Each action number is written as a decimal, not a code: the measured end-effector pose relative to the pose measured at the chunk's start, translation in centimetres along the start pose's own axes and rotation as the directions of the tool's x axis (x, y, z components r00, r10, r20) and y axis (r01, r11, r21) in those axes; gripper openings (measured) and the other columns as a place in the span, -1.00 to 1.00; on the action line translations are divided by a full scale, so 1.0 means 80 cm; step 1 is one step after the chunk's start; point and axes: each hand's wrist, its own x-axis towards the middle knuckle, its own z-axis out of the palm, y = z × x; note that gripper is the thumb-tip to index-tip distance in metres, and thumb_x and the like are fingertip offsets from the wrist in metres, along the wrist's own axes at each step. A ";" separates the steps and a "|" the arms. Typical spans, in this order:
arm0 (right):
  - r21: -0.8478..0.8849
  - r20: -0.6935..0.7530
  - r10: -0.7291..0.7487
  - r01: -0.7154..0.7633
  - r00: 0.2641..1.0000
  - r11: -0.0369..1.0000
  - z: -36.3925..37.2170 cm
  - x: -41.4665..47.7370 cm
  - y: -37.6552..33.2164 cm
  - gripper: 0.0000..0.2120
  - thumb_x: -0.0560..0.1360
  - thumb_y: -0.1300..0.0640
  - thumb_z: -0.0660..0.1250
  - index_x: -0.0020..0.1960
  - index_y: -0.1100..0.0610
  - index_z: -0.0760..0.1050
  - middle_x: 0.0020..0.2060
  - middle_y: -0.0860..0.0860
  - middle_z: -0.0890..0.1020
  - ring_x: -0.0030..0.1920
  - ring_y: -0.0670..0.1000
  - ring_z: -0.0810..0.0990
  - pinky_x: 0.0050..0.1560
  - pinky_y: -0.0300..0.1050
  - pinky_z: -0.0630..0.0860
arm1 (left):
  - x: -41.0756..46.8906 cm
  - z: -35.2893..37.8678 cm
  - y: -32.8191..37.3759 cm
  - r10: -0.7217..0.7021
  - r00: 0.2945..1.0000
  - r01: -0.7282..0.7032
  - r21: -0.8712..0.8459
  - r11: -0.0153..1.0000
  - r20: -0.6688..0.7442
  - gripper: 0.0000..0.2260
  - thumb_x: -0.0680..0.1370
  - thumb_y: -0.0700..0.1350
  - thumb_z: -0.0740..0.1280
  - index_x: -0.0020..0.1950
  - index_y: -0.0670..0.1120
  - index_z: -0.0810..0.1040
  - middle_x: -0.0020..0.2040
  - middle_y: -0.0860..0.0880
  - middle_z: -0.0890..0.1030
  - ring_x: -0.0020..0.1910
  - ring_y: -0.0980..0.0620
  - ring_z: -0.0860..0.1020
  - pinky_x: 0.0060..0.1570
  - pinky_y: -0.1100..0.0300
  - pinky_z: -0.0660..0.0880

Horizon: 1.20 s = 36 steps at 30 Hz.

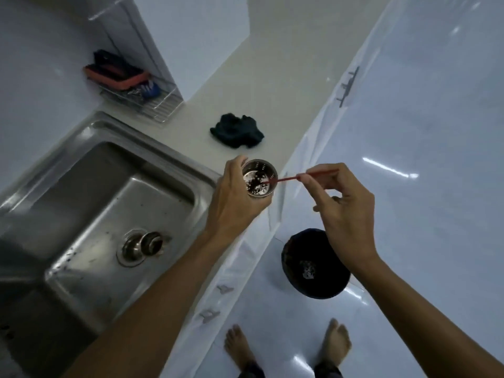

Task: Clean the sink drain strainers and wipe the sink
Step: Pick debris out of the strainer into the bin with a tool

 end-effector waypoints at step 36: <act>-0.270 -0.119 0.445 -0.460 0.888 0.846 -0.061 -0.203 0.589 -0.84 0.63 -0.05 0.30 0.18 -0.10 0.58 -0.02 -0.20 0.68 0.00 -0.13 0.66 0.01 -0.11 0.66 | -0.146 0.585 -0.172 -0.025 0.854 -0.013 0.069 0.998 0.520 -0.34 0.37 0.10 0.63 0.37 -0.08 0.48 0.26 -0.02 0.55 0.22 -0.02 0.55 0.23 -0.07 0.55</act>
